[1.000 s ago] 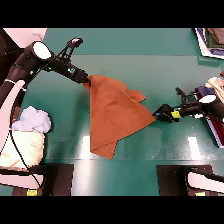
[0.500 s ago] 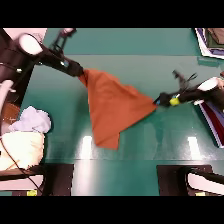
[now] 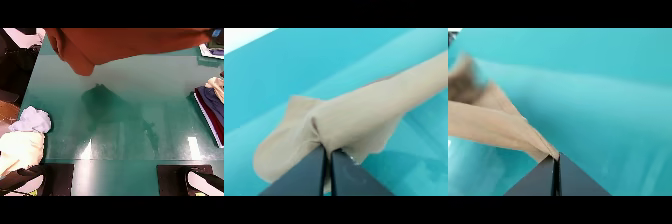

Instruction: Fold the shirts.

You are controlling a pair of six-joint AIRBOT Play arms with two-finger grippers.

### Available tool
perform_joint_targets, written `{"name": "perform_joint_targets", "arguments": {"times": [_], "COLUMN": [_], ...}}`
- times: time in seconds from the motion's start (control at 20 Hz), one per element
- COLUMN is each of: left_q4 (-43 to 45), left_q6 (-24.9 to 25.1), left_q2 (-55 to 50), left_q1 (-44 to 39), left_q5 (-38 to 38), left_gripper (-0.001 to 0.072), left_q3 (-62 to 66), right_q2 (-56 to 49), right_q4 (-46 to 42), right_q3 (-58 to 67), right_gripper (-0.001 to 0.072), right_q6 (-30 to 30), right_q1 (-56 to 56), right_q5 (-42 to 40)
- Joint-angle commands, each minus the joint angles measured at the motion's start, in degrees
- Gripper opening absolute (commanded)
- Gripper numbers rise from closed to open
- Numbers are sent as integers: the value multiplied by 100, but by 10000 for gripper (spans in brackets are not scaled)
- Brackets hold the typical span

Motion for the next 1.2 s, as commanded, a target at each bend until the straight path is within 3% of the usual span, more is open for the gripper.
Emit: {"name": "perform_joint_targets", "arguments": {"times": [0.0, 0.2, 0.45, 0.5, 0.55, 0.6, 0.75, 1.0, 1.15], "left_q4": [-275, -273, -385, -577, -739, -883, -802, -811, -850], "left_q6": [72, 70, -52, -136, -234, -317, -313, -317, -313], "left_q2": [0, -162, -269, -269, -269, -269, -238, -221, -442], "left_q1": [-415, -1362, -1996, -1993, -1993, -1993, -1838, -404, 354], "left_q5": [-820, -586, -127, -111, -90, -92, -90, 114, 208], "left_gripper": [25, 26, 29, 177, 568, 709, 710, 710, 710], "left_q3": [-273, -2194, -4533, -4804, -5012, -5110, -4835, -3515, -3432], "right_q2": [-175, -236, 249, 365, 468, 573, 802, 994, 1001], "right_q4": [-332, -1488, -1543, -1532, -1532, -1510, -1447, -1443, -1443], "right_q3": [660, -264, -1840, -2048, -2210, -2352, -2601, -2612, -2608], "right_gripper": [12, 12, 12, 12, 13, 13, 13, 13, 13], "right_q6": [173, 323, 323, 323, 323, 323, 323, 321, 321], "right_q1": [118, 509, 308, 229, 162, 90, -149, -393, -393], "right_q5": [754, 1187, 890, 809, 734, 658, 568, 588, 584]}}
